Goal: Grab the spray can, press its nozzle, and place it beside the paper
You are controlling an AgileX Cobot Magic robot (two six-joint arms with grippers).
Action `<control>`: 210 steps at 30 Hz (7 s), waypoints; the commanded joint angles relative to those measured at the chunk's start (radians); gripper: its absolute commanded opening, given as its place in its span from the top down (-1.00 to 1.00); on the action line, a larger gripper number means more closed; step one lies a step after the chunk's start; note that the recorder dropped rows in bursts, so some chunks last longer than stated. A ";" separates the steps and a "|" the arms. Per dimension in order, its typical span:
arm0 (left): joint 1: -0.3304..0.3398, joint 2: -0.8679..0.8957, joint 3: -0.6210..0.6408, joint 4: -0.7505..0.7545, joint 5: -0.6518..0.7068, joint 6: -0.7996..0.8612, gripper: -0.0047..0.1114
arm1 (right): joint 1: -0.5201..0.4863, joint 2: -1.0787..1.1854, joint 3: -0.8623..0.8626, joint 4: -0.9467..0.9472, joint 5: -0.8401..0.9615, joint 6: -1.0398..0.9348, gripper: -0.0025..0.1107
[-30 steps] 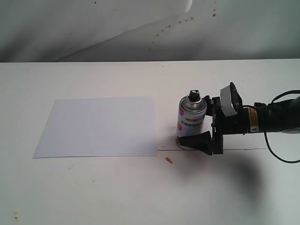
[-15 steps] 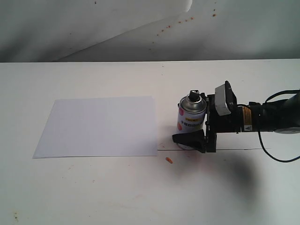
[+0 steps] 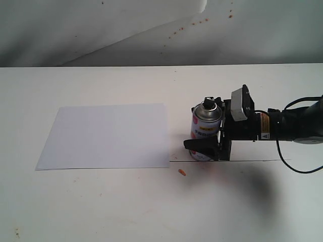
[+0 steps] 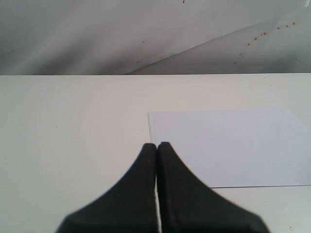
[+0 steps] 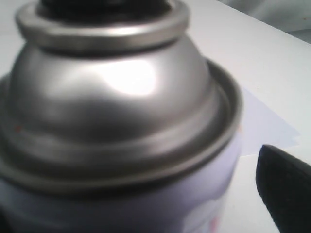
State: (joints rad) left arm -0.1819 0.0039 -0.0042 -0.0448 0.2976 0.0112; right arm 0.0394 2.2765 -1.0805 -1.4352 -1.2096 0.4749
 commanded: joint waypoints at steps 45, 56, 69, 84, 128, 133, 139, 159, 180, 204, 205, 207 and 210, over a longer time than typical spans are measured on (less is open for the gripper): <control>0.003 -0.004 0.004 -0.003 -0.013 0.001 0.92 | 0.002 -0.001 -0.004 0.064 -0.011 0.004 -0.90; 0.003 -0.004 0.004 -0.001 -0.013 -0.003 0.92 | 0.002 -0.001 -0.004 0.060 -0.011 0.030 -0.90; 0.003 -0.004 0.004 -0.002 -0.013 -0.001 0.92 | 0.002 -0.001 -0.004 0.006 -0.011 0.109 -0.89; 0.003 -0.004 0.004 -0.002 -0.013 0.001 0.92 | 0.008 -0.098 -0.004 0.008 0.005 0.199 0.96; 0.003 -0.004 0.004 -0.002 -0.013 0.000 0.92 | 0.521 -0.433 -0.162 0.633 1.300 -0.105 0.96; 0.003 -0.004 0.004 -0.002 -0.013 0.000 0.92 | 0.534 -0.433 -0.182 0.975 1.480 -0.564 0.96; 0.003 -0.004 0.004 -0.002 -0.013 -0.002 0.92 | 0.556 -0.433 -0.308 1.279 1.738 -1.022 0.96; 0.003 -0.004 0.004 -0.002 -0.013 -0.001 0.92 | 0.607 -0.085 -0.884 1.384 2.229 -1.365 0.96; 0.003 -0.004 0.004 -0.002 -0.013 0.000 0.92 | 0.664 0.025 -0.922 1.410 2.216 -1.411 0.96; 0.003 -0.004 0.004 -0.002 -0.013 0.000 0.92 | 0.564 0.033 -0.922 1.516 2.294 -1.421 0.96; 0.003 -0.004 0.004 -0.002 -0.013 0.000 0.92 | 0.564 0.033 -0.922 1.524 2.294 -1.421 0.96; 0.003 -0.004 0.004 -0.002 -0.013 0.000 0.92 | 0.564 0.033 -0.922 1.529 2.294 -1.421 0.96; 0.003 -0.004 0.004 -0.002 -0.013 -0.003 0.92 | 0.569 0.033 -0.922 1.534 2.288 -1.421 0.96</control>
State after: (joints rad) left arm -0.1819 0.0039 -0.0042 -0.0448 0.2976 0.0112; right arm 0.6045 2.3215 -1.9864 0.0737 1.0843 -0.9382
